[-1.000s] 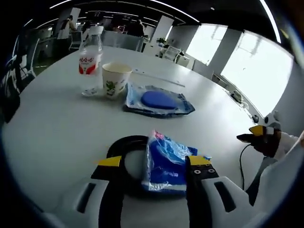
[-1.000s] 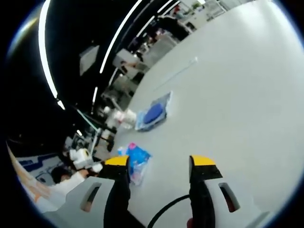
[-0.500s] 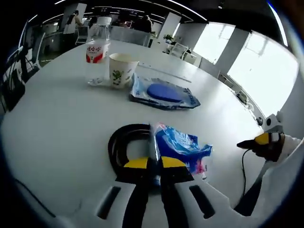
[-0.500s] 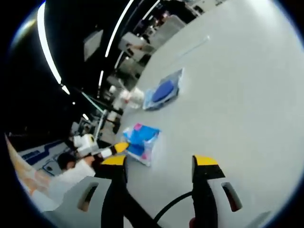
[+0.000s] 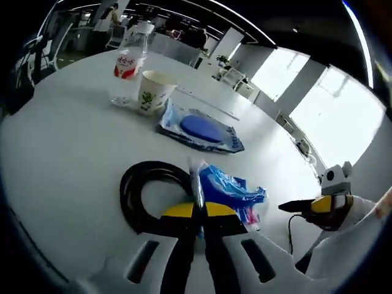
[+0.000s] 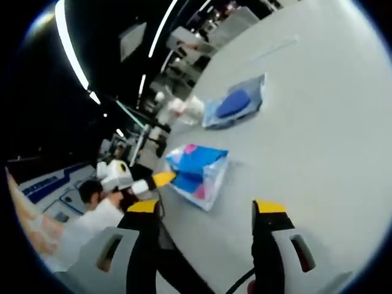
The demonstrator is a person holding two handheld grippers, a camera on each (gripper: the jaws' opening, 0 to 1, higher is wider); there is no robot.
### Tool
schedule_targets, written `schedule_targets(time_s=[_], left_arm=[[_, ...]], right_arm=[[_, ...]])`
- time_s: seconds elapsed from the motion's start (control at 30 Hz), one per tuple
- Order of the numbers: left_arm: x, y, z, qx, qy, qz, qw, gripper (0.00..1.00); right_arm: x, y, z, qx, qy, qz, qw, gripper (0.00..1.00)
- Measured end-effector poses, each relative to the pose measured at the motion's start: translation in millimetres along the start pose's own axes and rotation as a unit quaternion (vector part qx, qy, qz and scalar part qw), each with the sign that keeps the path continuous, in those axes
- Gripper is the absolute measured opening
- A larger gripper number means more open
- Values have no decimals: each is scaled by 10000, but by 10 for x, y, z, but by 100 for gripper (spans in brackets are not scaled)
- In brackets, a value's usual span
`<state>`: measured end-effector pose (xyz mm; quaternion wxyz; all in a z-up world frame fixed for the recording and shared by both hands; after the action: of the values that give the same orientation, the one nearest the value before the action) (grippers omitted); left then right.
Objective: Arrange the tabletop items into an orderly group along one side of the table until the central work area is clear of visible clutter.
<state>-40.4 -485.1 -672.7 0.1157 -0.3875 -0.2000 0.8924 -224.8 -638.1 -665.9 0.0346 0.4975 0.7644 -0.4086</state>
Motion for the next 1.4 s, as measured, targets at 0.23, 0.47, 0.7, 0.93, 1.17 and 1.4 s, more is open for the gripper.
schedule_targets(time_s=[0.23, 0.47, 0.7, 0.93, 1.17, 1.4], left_arm=[[-65, 114, 188, 312, 49, 103, 9994, 0], [-88, 192, 348, 636, -177, 228, 9976, 0], [-84, 238, 459, 866, -372, 322, 9950, 0], [-55, 304, 592, 964, -203, 115, 9951, 0], [59, 410, 734, 1168, 87, -311, 9926, 0], [107, 515, 854, 1367, 265, -606, 9884, 1]], right_arm=[[-116, 133, -153, -175, -58, 95, 9998, 56], [-135, 82, -78, 113, -235, 271, 9993, 38], [-197, -13, 63, 408, -49, 528, 9978, 16], [-150, -89, 162, 590, 178, 492, 9969, 12], [-179, -215, 304, 817, 372, 608, 9941, 3], [-154, -337, 435, 918, 606, 762, 9910, 2]])
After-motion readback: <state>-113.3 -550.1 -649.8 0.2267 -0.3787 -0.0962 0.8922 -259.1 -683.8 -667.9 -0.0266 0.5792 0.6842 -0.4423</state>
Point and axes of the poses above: the point that each gripper's makers call its tool centre point, and the gripper's own axes: y roughly forward along the fingers, z roughly to its right, x roughly out of its underside, the point moved 7 cm from there along -y, roughly backward along the fingers, and after that the axes turned 12 degrees about x, right-handed, at the moved point
